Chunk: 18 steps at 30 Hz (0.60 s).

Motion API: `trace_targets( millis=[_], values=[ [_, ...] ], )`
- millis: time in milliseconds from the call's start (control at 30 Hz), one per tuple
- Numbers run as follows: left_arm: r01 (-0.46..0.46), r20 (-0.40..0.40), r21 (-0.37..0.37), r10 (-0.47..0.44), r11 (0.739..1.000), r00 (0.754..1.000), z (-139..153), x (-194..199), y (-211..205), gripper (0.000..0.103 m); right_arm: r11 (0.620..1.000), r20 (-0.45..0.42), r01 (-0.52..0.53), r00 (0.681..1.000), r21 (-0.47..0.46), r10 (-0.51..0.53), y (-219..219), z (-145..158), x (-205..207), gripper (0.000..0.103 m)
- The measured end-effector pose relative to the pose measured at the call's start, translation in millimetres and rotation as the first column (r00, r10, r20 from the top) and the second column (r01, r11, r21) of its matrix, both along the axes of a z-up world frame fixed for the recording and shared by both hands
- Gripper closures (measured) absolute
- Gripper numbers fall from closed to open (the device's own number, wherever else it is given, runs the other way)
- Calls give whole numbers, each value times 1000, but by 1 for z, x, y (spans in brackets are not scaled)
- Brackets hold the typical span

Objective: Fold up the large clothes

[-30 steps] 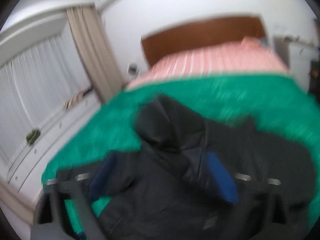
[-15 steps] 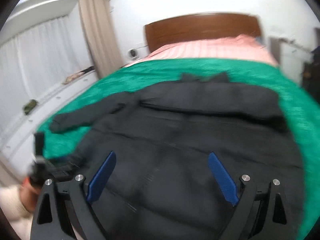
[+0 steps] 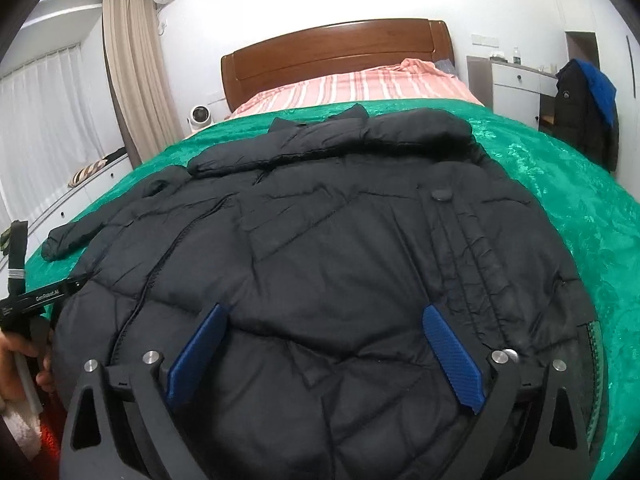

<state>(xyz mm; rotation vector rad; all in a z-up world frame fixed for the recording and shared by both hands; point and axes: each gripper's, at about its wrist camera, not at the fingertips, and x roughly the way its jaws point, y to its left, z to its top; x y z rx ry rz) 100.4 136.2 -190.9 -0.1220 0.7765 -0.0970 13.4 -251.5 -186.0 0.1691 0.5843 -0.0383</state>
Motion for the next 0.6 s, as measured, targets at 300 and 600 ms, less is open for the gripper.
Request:
trace_targets(
  millis=[300,600],
  values=[
    [2,4,-3,-2,1000,1000,0,-2,1,0,1000,-2,-4,1000,-28,4,0,-5,-3,3],
    [2,4,-2,-2,1000,1000,0,-2,1,0,999,2,-4,1000,-51,4,5,-9,-3,1]
  ],
)
